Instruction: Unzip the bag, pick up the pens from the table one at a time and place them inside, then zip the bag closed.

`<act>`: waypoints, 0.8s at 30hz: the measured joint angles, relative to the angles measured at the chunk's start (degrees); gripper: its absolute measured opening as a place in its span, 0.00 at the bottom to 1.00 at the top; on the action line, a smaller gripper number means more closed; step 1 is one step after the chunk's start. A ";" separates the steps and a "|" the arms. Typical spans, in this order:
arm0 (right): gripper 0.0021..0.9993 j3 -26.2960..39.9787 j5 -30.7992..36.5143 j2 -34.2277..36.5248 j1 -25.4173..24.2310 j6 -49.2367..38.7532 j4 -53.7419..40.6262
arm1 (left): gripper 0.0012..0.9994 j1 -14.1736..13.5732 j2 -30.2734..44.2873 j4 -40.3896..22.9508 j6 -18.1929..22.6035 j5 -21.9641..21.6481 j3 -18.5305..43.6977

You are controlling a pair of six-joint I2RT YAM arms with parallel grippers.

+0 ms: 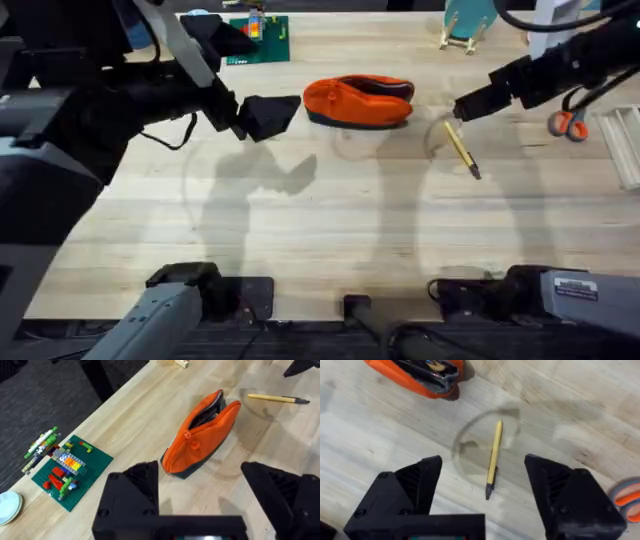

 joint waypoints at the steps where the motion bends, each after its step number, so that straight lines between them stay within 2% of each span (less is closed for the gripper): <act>1: 1.00 0.00 0.11 0.00 0.00 -0.01 -0.02 | 0.99 0.00 0.00 0.00 0.00 0.00 0.00; 9: 1.00 -0.02 0.88 0.78 0.00 -0.05 0.74 | 0.99 0.00 0.00 0.00 0.00 -0.02 0.00; 24: 1.00 -0.02 0.90 8.37 0.00 -0.05 2.04 | 0.99 0.00 0.00 0.00 0.00 0.00 0.00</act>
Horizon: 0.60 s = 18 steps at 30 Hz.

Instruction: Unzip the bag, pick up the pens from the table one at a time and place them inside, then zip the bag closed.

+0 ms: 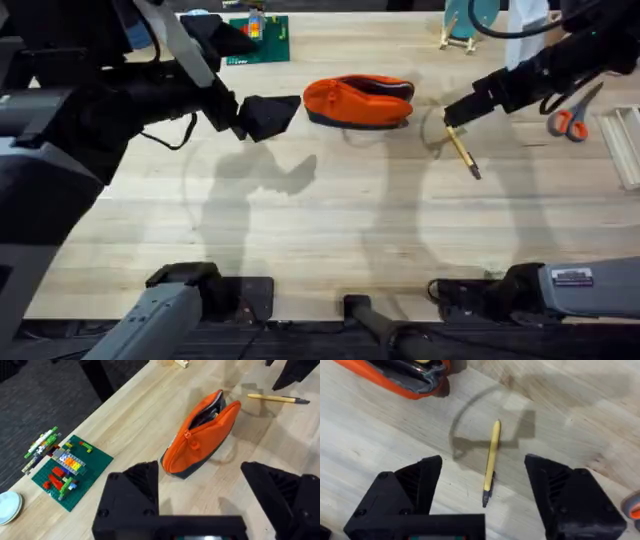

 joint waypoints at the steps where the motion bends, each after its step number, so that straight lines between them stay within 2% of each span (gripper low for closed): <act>1: 1.00 0.00 0.00 0.37 0.00 0.00 0.01 | 0.99 0.00 0.00 0.00 0.00 -0.01 0.00; 18: 1.00 -0.57 3.63 7.50 0.00 0.04 1.95 | 0.99 0.00 0.00 0.00 0.00 0.00 0.00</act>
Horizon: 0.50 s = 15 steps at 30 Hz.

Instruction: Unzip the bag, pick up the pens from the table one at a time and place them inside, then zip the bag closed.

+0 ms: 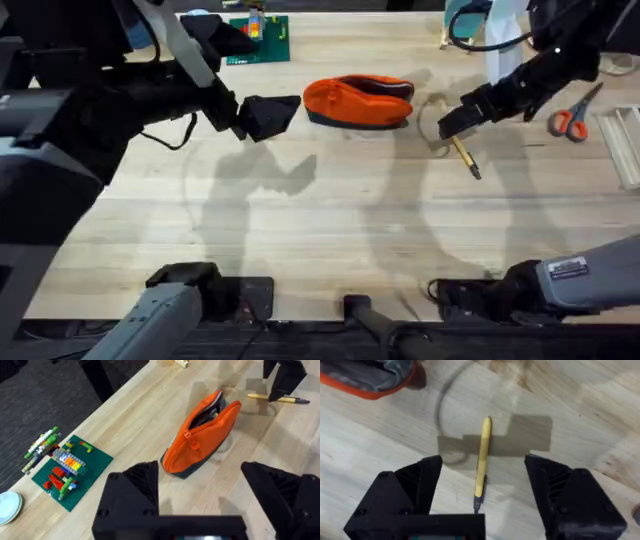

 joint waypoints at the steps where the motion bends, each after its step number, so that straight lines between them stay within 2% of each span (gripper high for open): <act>1: 1.00 -0.10 0.07 0.00 0.00 0.00 0.14 | 0.99 0.00 0.00 0.00 0.00 0.00 0.00; 15: 1.00 -6.48 1.51 -0.45 0.02 0.00 4.79 | 0.99 0.00 0.00 0.00 0.00 0.00 0.00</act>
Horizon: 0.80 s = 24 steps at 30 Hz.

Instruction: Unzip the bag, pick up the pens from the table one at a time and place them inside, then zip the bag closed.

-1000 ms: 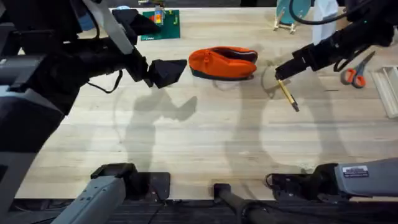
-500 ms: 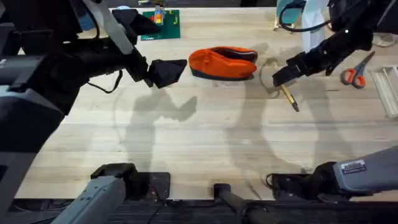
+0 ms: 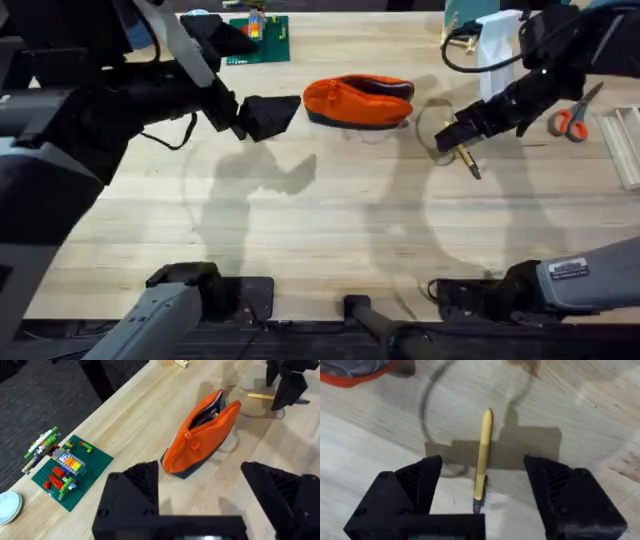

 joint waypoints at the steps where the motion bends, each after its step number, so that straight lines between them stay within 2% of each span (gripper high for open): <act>1: 1.00 -0.35 0.07 -0.23 0.00 0.00 0.35 | 0.99 0.00 0.00 0.00 -0.02 0.00 0.00; 15: 1.00 -2.11 1.34 -1.29 0.62 0.02 1.85 | 0.99 0.00 0.00 0.00 0.00 0.00 0.00; 24: 1.00 -2.50 6.84 -1.36 4.22 0.46 2.20 | 0.99 0.00 0.00 0.00 0.00 0.00 0.00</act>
